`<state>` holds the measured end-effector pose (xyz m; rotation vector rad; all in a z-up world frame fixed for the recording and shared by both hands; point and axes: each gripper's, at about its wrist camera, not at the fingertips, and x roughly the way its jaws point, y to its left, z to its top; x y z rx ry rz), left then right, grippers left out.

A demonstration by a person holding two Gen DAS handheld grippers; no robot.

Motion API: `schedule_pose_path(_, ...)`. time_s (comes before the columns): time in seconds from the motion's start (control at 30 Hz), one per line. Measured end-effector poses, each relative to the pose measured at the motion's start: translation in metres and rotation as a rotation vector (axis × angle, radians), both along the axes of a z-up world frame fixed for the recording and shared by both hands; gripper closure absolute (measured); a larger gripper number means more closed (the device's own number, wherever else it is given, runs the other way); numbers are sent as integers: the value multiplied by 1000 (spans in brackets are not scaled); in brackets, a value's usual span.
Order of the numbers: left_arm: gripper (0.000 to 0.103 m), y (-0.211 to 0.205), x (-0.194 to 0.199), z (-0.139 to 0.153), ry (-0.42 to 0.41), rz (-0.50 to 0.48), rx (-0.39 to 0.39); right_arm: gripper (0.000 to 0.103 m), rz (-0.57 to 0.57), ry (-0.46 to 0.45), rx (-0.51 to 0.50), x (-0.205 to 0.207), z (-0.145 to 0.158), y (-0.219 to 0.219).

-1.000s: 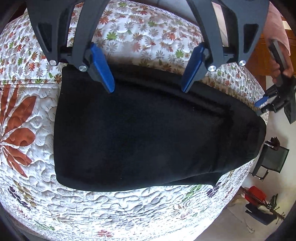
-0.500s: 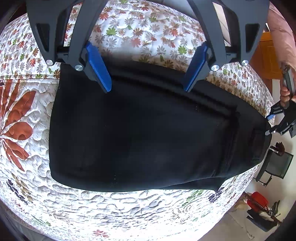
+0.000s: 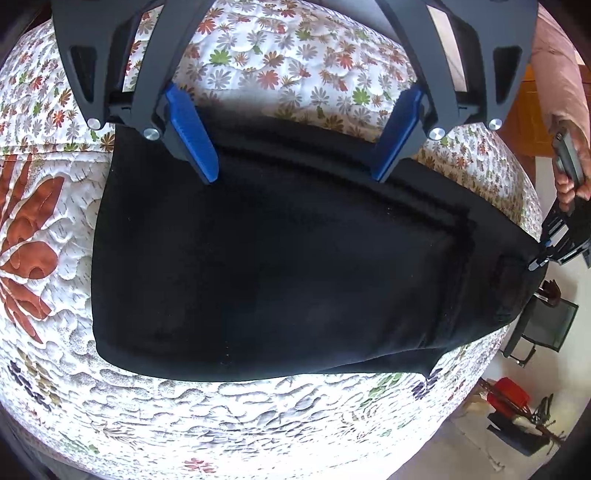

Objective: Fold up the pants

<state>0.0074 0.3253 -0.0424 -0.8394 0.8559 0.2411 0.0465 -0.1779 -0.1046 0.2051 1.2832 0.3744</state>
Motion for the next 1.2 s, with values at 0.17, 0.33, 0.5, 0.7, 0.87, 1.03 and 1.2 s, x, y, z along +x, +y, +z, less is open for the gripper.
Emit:
schedule_pose_path(0.17, 95, -37, 2, 30, -82, -100, 140, 19, 3, 1, 6, 0, 1, -3)
schedule_pose_path(0.33, 95, -75, -3, 52, -119, -212, 284, 20, 0, 3, 5, -1, 6, -5)
schedule_pose_path(0.5, 95, -113, -4, 68, -166, -319, 385, 22, -21, -3, 25, -4, 16, -14)
schedule_pose_path(0.7, 95, -167, -11, 78, -203, -451, 467, 22, -40, -15, 21, -7, 20, -22)
schedule_pose_path(0.87, 94, -205, -9, 73, -197, -538, 513, 22, -40, -6, 26, -6, 14, -25)
schedule_pose_path(1.03, 92, -229, -6, 65, -168, -604, 510, 22, -34, -5, 21, -6, 14, -25)
schedule_pose_path(1.2, 87, -256, -4, 50, -130, -689, 497, 22, -35, -15, 0, -8, 19, -24)
